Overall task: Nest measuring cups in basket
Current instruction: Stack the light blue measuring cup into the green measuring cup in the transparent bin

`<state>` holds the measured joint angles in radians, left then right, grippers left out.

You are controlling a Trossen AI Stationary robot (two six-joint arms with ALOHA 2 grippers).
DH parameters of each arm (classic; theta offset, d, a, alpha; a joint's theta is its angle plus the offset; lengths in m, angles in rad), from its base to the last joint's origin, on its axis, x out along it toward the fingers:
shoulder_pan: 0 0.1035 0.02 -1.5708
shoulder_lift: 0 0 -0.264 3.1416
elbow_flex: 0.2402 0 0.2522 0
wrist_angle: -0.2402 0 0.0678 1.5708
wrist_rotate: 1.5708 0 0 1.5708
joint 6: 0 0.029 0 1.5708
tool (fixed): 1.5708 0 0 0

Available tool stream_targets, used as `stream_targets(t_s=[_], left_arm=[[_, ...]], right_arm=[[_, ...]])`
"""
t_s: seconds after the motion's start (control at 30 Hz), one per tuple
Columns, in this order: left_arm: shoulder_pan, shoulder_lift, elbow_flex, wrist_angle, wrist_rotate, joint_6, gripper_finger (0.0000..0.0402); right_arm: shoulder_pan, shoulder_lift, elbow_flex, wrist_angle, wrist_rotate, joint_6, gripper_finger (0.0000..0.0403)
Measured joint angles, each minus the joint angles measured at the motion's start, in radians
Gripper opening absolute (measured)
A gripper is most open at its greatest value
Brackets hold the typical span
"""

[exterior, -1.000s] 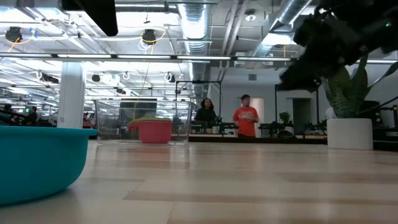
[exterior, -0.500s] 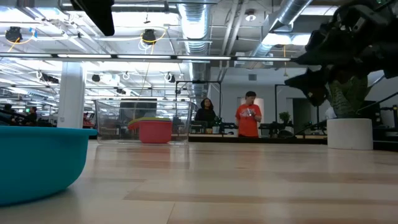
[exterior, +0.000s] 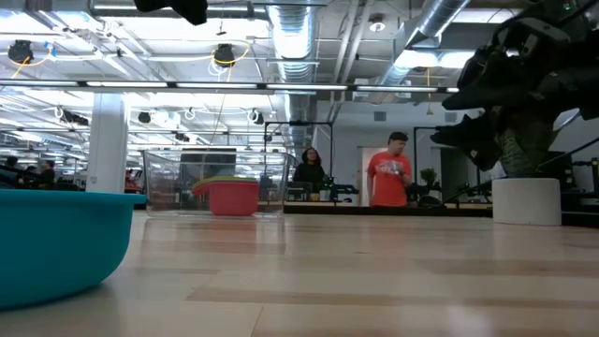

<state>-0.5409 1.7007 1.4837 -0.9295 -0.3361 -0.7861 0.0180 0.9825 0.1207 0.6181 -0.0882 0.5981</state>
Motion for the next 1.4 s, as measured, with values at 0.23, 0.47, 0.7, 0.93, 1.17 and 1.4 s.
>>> stream_targets(t_s=[0.23, 0.47, 0.7, 0.93, 1.17, 1.4], left_arm=[[-0.022, 0.126, -0.001, 0.0, 0.078, 0.009, 0.0113], [-0.034, 0.215, -0.002, 0.009, 0.128, 0.041, 0.0123], [-0.066, 0.233, -0.001, 0.029, 0.167, 0.07, 0.0123], [-0.082, 0.255, 0.0, 0.045, 0.18, 0.042, 0.0123], [-0.084, 0.324, -0.001, 0.066, 0.249, -0.002, 0.0123], [-0.084, 0.375, -0.002, 0.068, 0.246, -0.005, 0.0121]], right_arm=[[-0.001, 0.0, 0.0, -0.025, 0.035, 0.007, 0.0255], [0.002, 0.0, 0.001, -0.043, 0.034, 0.007, 0.0255], [0.002, 0.0, 0.001, -0.078, 0.034, 0.007, 0.0255], [0.002, 0.0, 0.001, -0.14, 0.034, 0.055, 0.0255], [0.002, 0.0, 0.001, -0.146, 0.034, 0.057, 0.0255], [0.002, 0.0, 0.001, -0.147, 0.033, 0.06, 0.0255]])
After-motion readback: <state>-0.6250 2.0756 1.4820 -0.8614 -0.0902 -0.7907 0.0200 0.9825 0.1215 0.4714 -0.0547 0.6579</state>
